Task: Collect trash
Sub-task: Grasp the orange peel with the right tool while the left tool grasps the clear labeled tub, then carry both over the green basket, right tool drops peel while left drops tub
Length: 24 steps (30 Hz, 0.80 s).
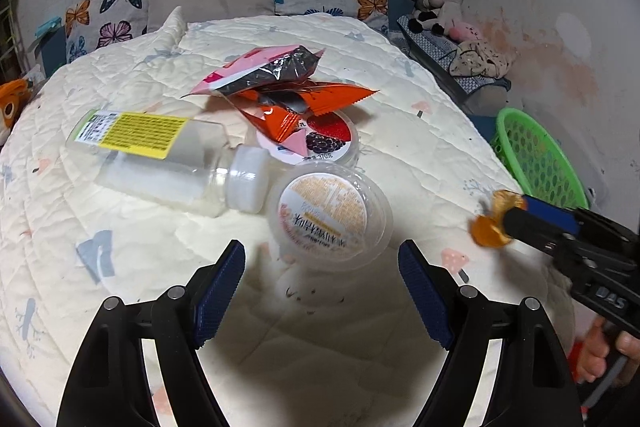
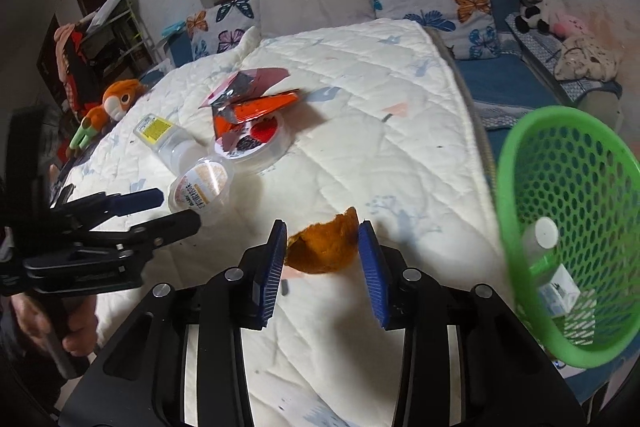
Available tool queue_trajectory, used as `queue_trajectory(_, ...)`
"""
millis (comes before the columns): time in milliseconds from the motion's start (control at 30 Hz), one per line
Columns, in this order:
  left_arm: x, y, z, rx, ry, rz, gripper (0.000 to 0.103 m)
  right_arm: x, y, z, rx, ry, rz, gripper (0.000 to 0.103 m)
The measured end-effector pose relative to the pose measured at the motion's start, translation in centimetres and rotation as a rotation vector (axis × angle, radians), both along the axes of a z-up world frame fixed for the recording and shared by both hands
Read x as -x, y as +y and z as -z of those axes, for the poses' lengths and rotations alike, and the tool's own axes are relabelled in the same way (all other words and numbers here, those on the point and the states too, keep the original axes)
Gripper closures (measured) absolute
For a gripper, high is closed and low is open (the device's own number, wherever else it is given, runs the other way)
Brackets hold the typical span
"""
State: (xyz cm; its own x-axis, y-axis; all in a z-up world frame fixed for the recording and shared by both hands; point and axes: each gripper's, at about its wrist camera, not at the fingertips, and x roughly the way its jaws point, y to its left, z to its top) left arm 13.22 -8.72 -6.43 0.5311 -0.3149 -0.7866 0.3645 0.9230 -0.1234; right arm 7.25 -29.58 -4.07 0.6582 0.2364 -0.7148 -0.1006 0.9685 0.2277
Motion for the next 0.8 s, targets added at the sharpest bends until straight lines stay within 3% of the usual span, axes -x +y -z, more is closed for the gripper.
queue_trajectory(233,-0.8,-1.2,0.8,-0.011,0.008,-0.007,0.033,1.0,-0.8,0.1,-0.001,0.000,0.005,0.066)
queue_trajectory(533,-1.1,-1.7,1.3,0.002,0.023,-0.004,0.050,2.4,-2.4,-0.3,-0.019,-0.012,0.037,0.066)
queue_trajectory(800,0.3,-2.4,-0.2,0.035,0.007,0.048,0.050,3.4,-5.0,-1.3,-0.035,-0.043,0.094,0.066)
